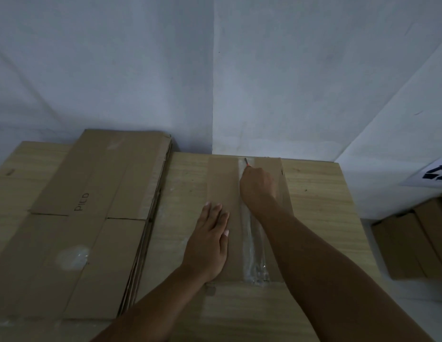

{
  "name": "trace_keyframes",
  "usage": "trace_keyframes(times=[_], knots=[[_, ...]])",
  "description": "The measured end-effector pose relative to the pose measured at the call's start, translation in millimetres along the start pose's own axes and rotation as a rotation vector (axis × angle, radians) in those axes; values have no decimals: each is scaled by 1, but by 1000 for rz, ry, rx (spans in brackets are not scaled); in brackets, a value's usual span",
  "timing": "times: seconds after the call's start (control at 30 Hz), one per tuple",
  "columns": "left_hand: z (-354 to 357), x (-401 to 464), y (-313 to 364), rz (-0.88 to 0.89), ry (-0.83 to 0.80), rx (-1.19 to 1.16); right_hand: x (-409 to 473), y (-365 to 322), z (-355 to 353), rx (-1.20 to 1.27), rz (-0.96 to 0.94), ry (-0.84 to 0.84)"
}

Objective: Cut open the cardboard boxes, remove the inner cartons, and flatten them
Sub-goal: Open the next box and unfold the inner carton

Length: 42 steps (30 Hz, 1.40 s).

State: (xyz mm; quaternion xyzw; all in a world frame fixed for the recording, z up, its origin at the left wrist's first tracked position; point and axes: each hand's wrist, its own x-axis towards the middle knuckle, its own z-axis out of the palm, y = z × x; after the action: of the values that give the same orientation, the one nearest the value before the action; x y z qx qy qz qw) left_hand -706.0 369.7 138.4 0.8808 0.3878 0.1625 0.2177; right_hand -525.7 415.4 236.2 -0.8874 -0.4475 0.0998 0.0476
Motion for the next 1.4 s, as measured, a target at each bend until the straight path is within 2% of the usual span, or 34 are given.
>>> trace_keyframes(times=[0.27, 0.43, 0.7, 1.4], knots=[[-2, 2, 3, -48, -45, 57, -49, 7, -4, -60, -39, -24], [-3, 0, 6, -31, -76, 65, -72, 20, 2, 41, -36, 33], [-4, -2, 8, -30, -92, 84, -48, 16, 0, 101, -38, 98], [3, 1, 5, -51, -40, 71, 8, -1, 2, 94, 18, -17]])
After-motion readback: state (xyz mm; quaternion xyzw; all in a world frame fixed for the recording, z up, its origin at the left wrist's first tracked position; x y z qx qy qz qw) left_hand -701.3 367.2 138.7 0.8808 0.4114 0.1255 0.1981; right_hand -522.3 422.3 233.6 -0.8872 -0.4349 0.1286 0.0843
